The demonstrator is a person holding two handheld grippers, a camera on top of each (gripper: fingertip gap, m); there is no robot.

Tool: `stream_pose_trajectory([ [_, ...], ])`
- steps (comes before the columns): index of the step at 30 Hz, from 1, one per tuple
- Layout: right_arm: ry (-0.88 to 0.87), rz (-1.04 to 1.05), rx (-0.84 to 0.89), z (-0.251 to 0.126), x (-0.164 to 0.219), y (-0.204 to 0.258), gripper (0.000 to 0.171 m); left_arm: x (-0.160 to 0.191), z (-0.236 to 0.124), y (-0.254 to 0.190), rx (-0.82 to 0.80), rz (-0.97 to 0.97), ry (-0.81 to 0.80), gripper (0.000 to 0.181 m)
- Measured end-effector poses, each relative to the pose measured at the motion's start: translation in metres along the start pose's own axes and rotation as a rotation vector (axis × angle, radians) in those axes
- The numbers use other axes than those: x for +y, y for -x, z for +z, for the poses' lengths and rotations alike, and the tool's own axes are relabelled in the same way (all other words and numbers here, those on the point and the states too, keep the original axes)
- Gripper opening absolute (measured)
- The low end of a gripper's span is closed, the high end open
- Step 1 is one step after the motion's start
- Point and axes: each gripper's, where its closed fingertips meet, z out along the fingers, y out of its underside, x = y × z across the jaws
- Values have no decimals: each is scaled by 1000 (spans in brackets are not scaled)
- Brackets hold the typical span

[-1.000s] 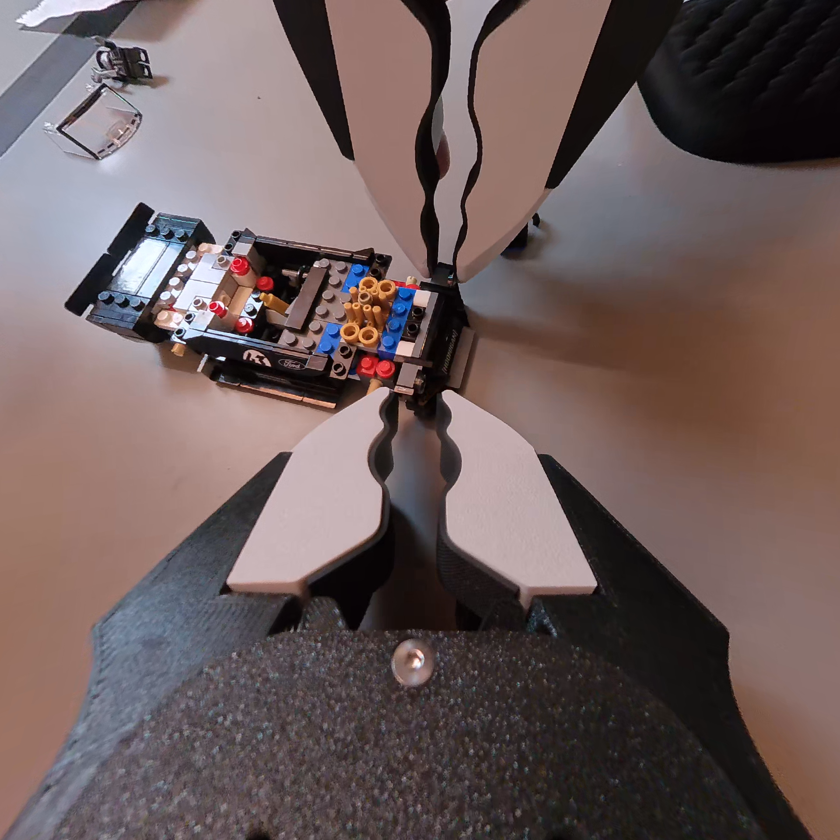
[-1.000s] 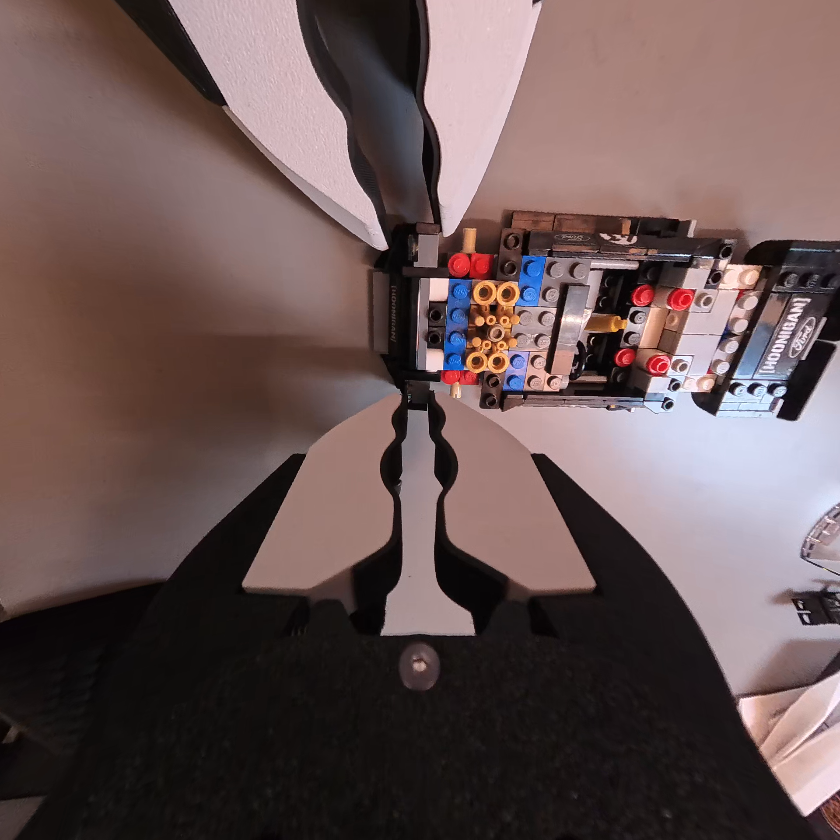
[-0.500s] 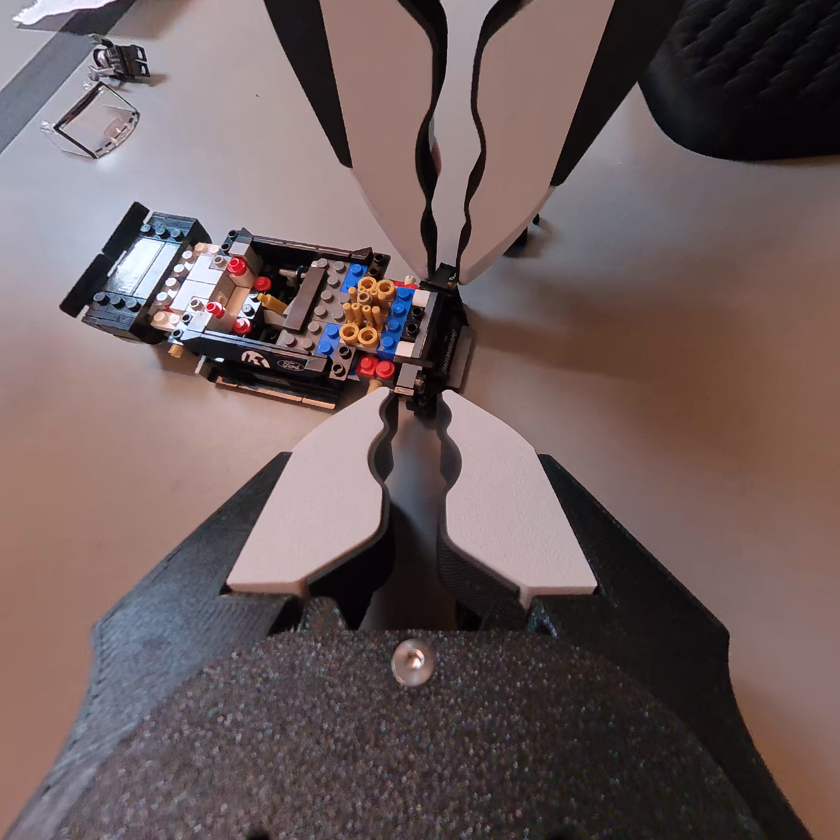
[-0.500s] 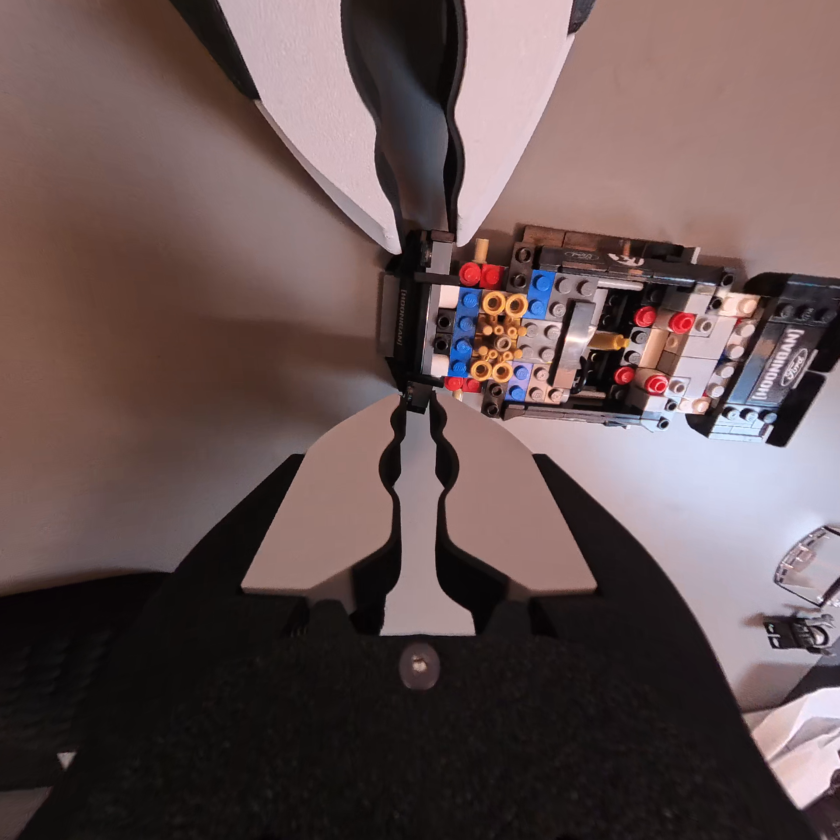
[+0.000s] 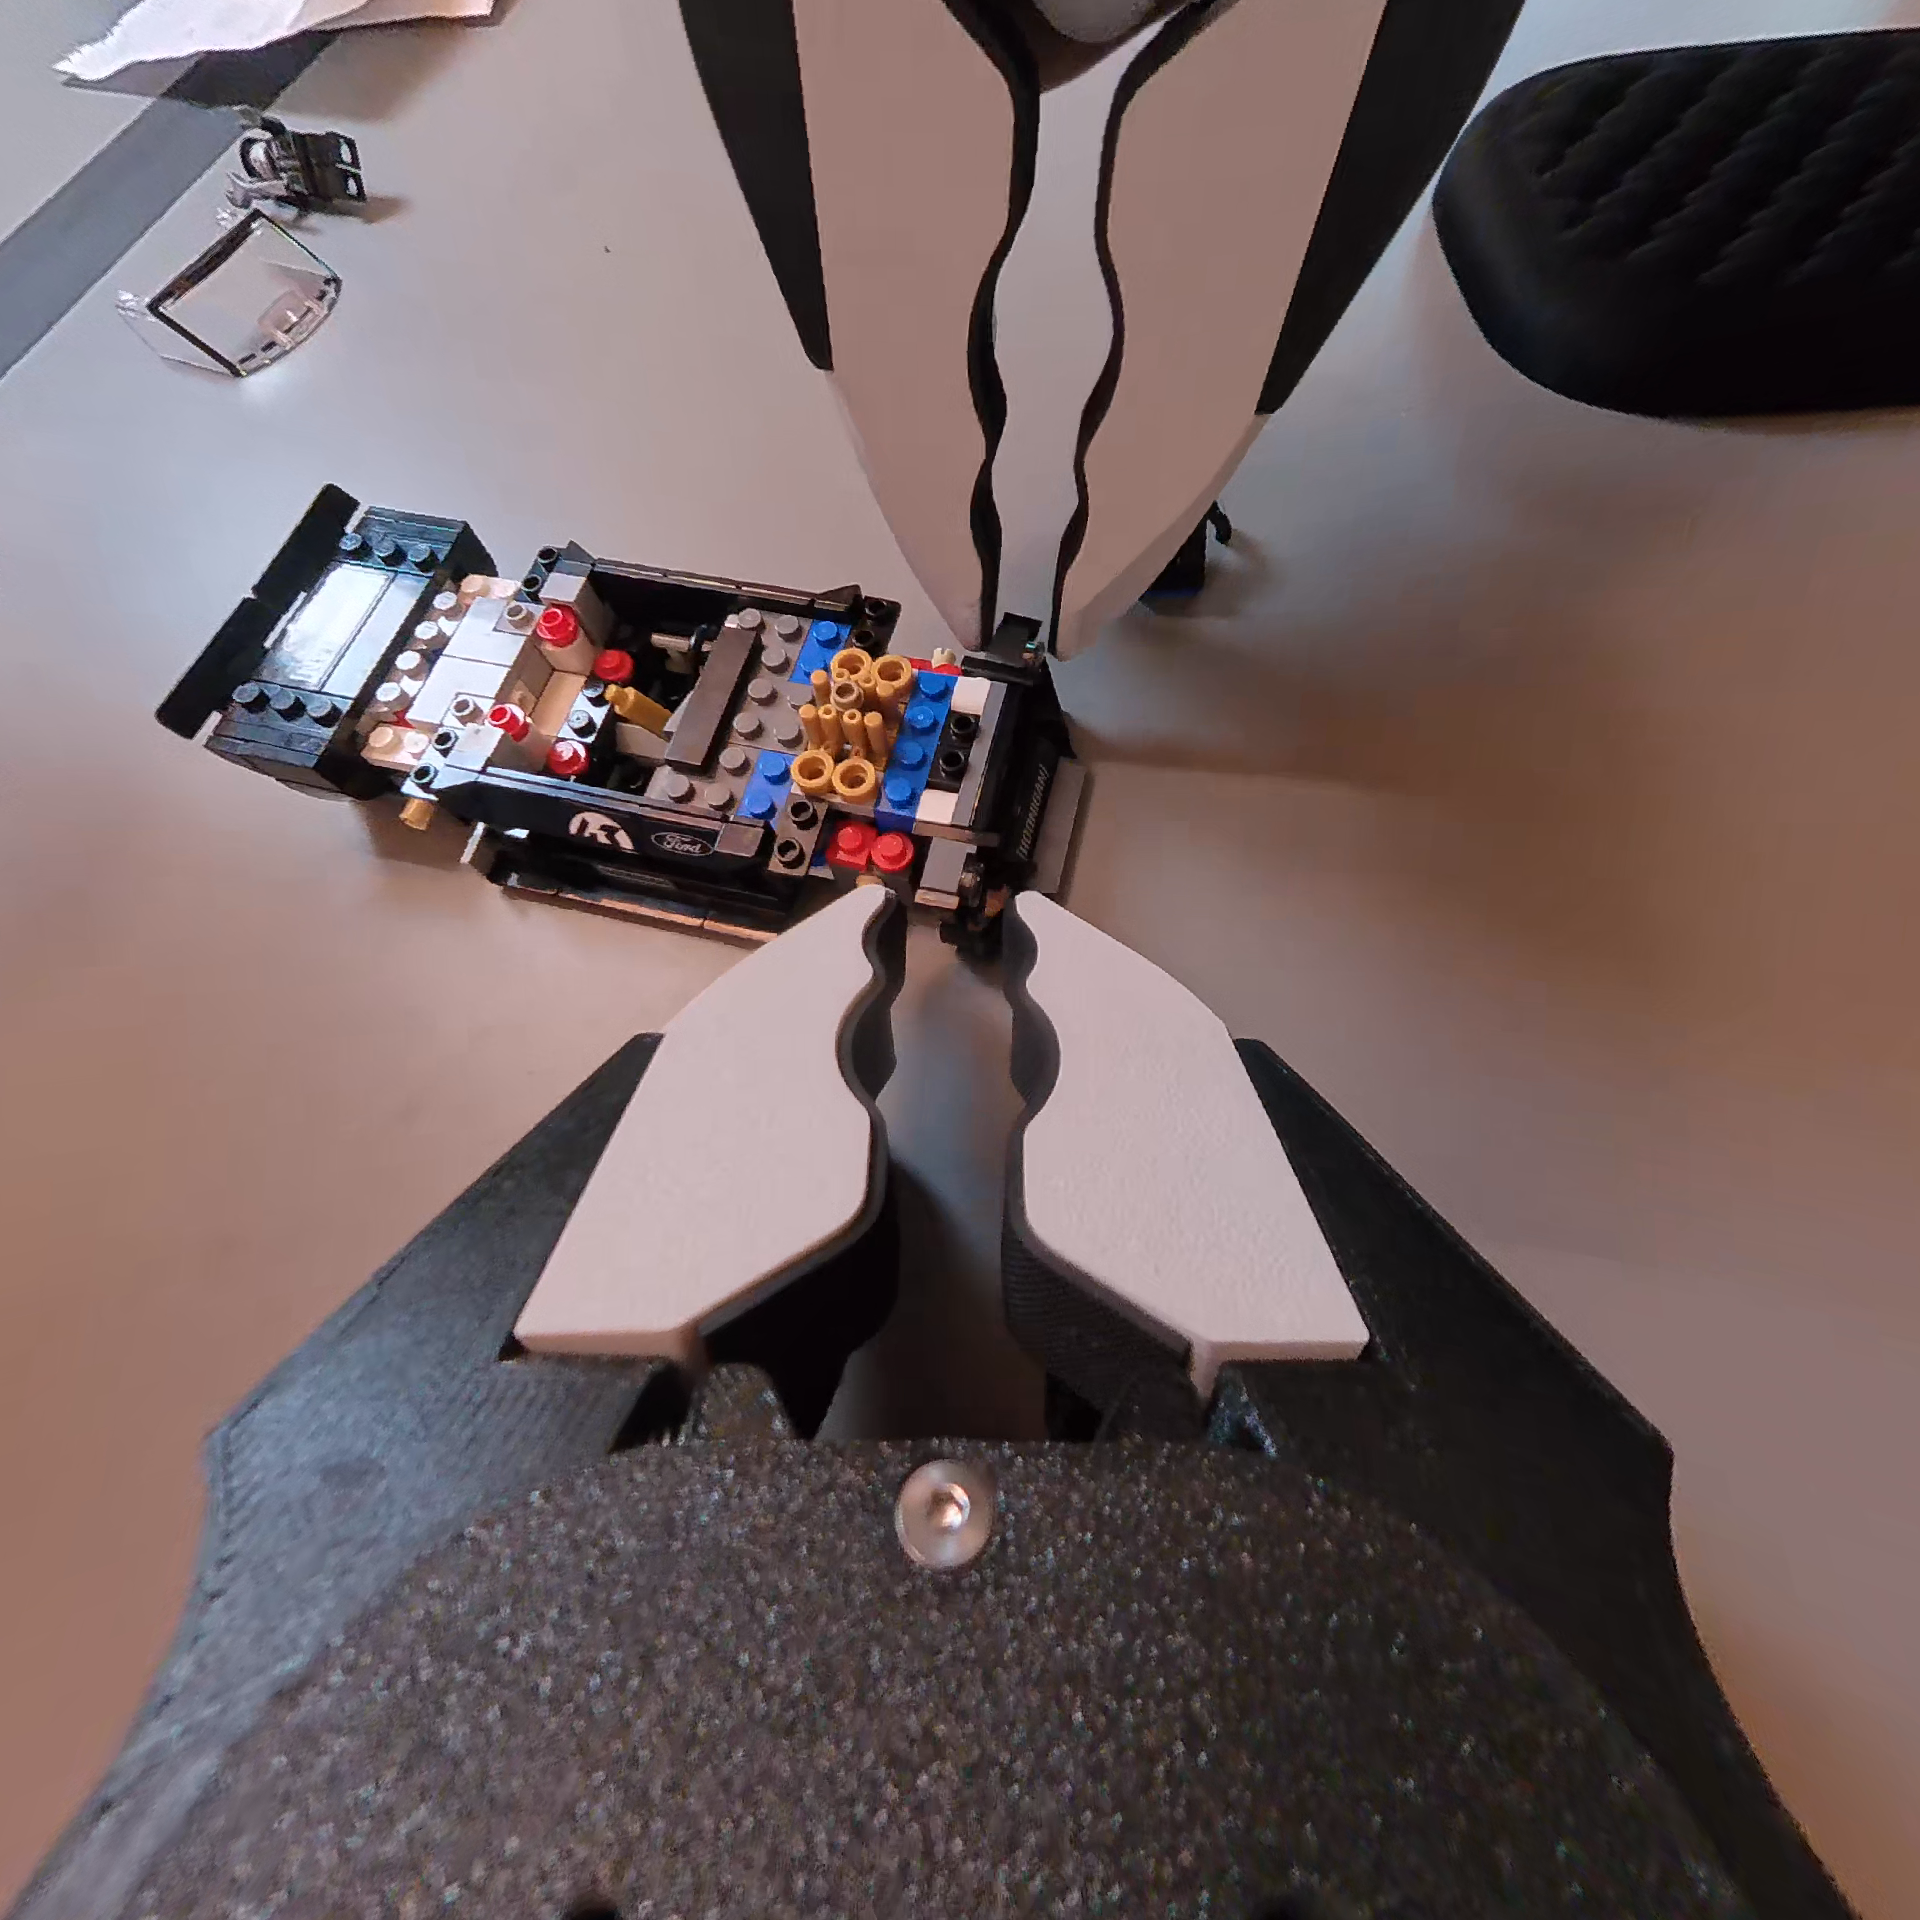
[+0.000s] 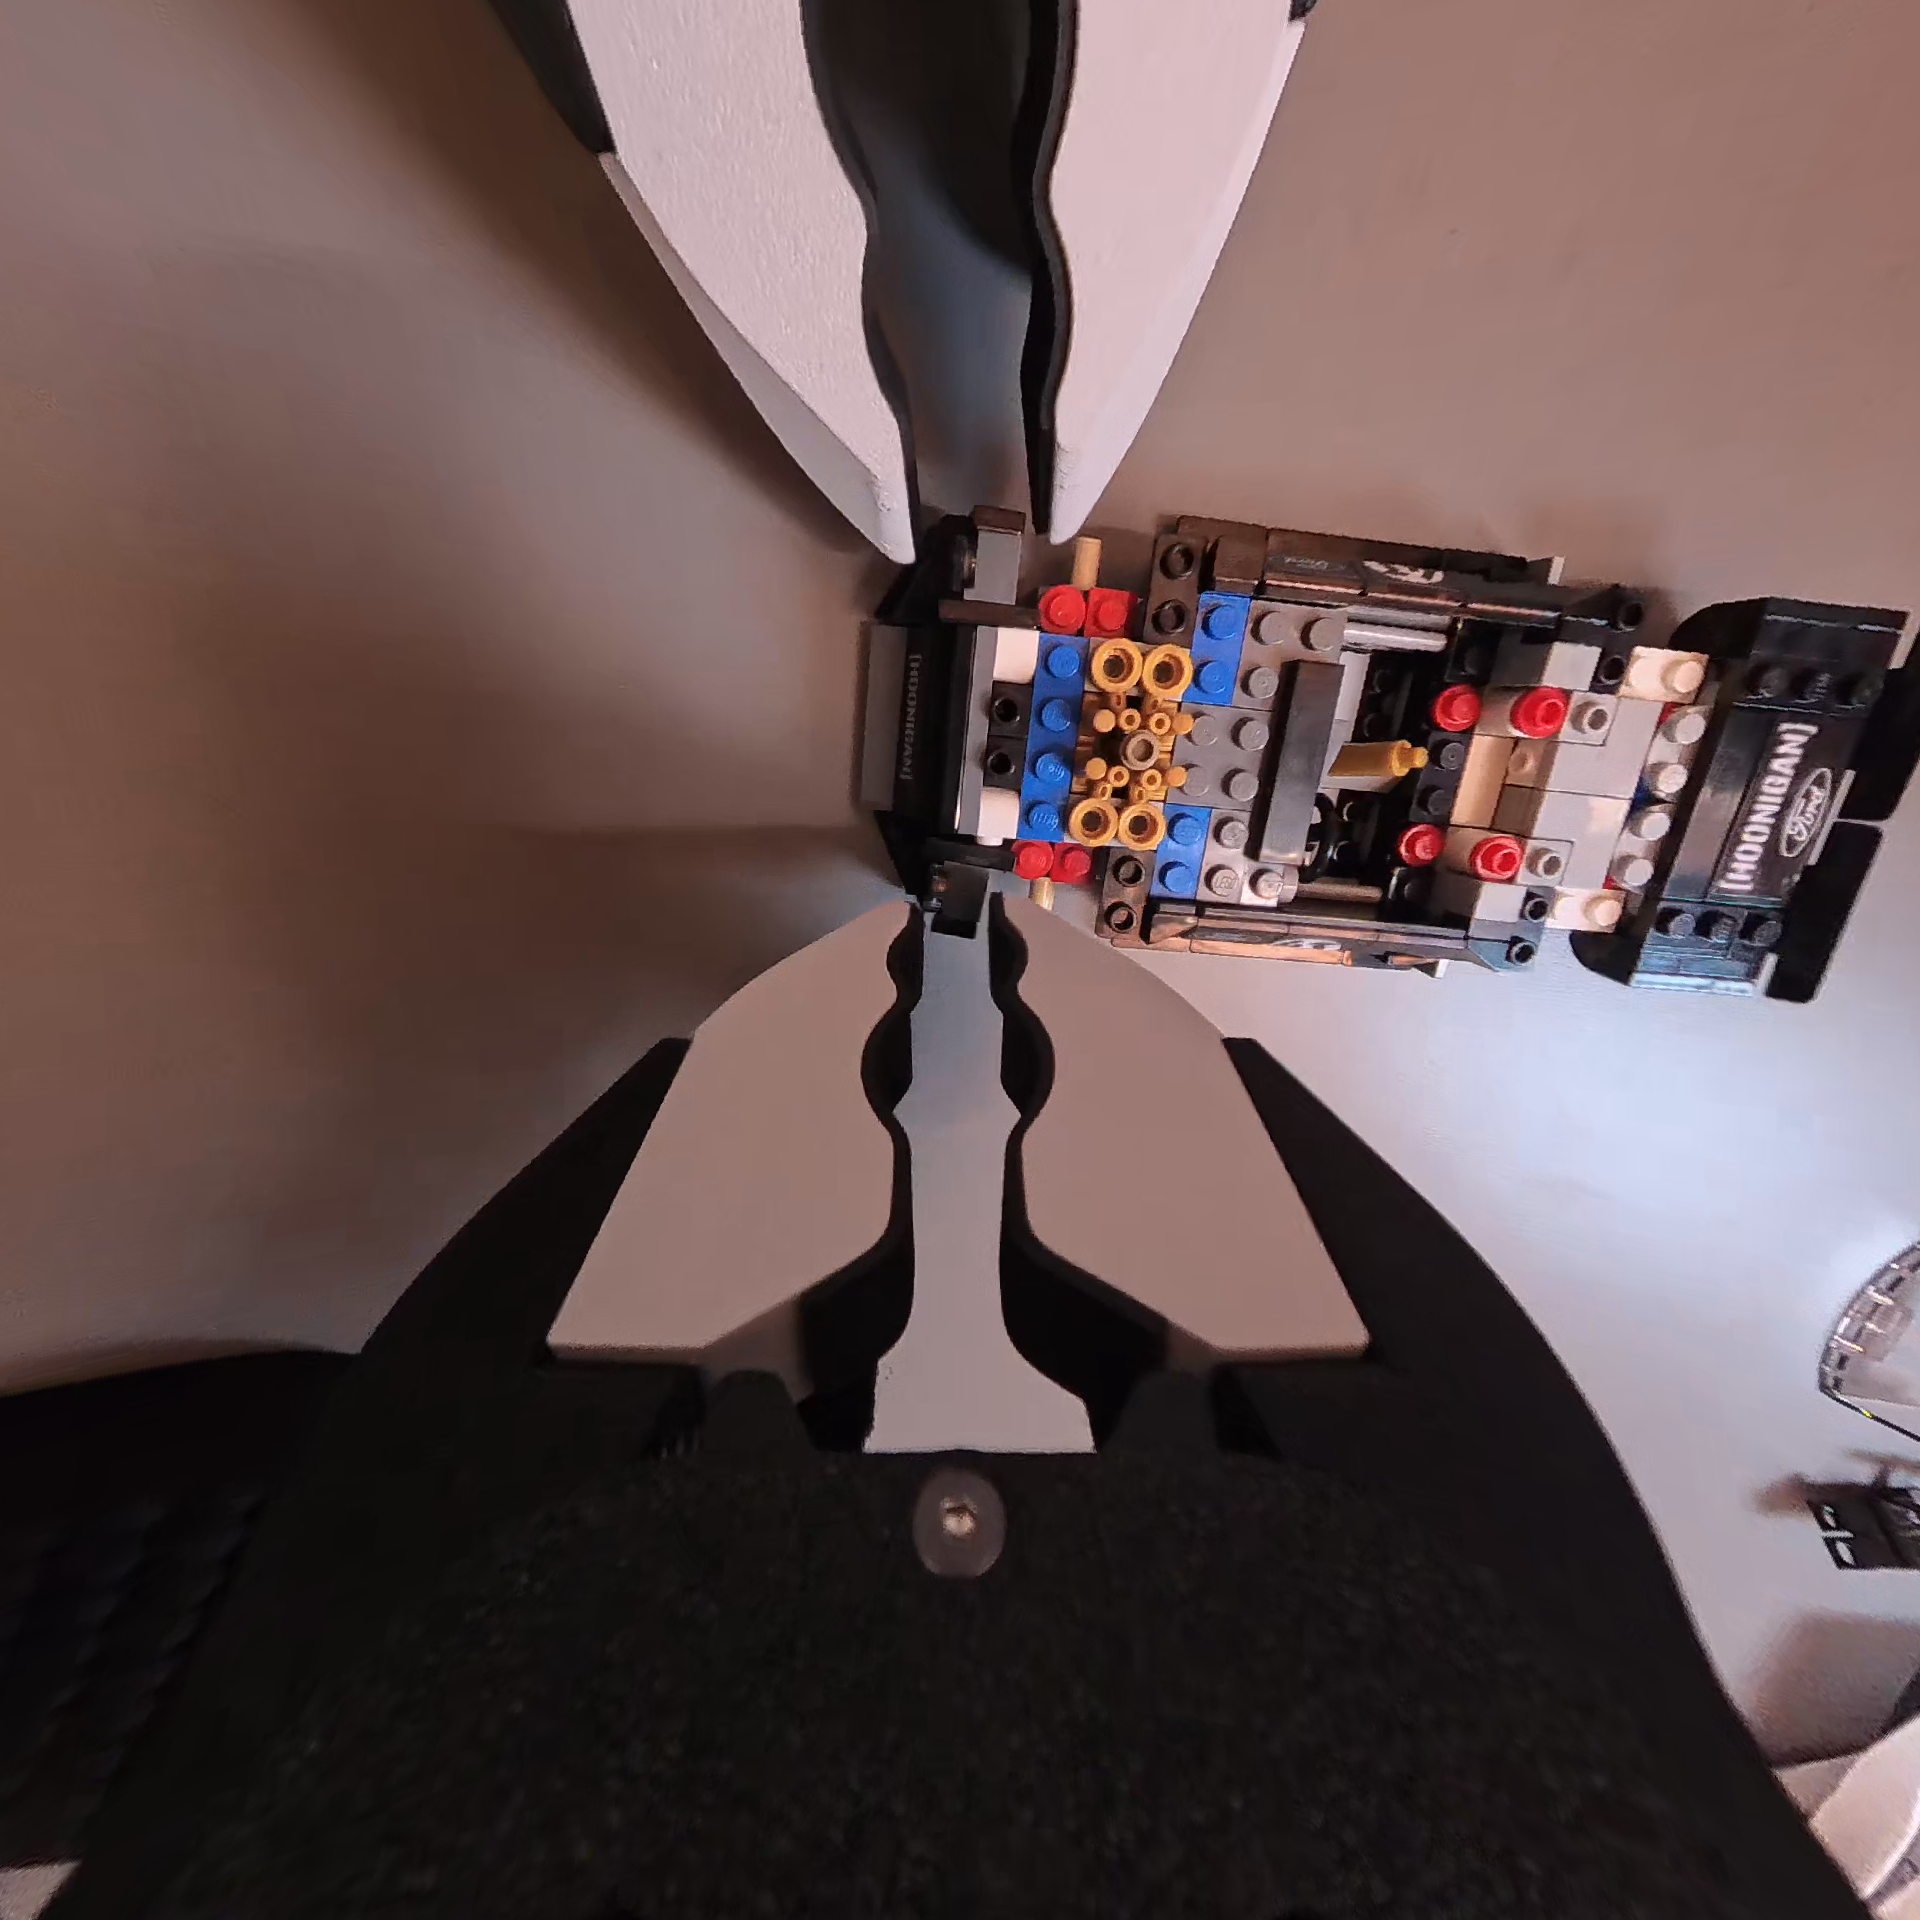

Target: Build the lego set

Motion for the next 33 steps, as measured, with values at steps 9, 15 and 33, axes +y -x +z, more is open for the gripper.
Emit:
stream_pose_trajectory([
  [9, -71, 18, 27, -2, -3, -5, 11, -2, 4, -2, 3, 12, 4, 17],
  [15, -98, -6, 29, -1, -5, -4, 10, -3, 5, 0, 0, -9, 5, 18],
  [33, -89, -34, 19, -1, -5, -1, 10, -4, 7, -1, 46, -74, 8, 19],
])
